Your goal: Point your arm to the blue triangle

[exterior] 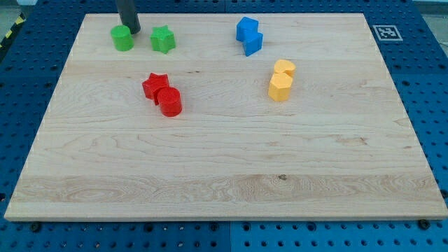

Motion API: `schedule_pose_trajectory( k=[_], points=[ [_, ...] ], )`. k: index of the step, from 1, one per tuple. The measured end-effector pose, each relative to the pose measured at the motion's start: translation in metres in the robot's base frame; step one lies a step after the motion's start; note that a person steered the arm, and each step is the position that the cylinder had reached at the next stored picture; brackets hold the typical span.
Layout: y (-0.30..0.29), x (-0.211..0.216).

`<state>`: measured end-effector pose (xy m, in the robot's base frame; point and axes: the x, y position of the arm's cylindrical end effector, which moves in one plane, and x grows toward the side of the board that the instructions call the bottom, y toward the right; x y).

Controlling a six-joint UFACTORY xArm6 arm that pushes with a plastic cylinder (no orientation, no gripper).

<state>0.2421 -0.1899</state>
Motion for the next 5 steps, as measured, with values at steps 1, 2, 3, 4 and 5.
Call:
schedule_pose_trajectory(
  k=[1, 2, 3, 4, 5],
  points=[
    [0.01, -0.013],
    [0.057, -0.048],
    [0.101, -0.049],
    [0.191, -0.048],
    [0.27, -0.041]
  ],
)
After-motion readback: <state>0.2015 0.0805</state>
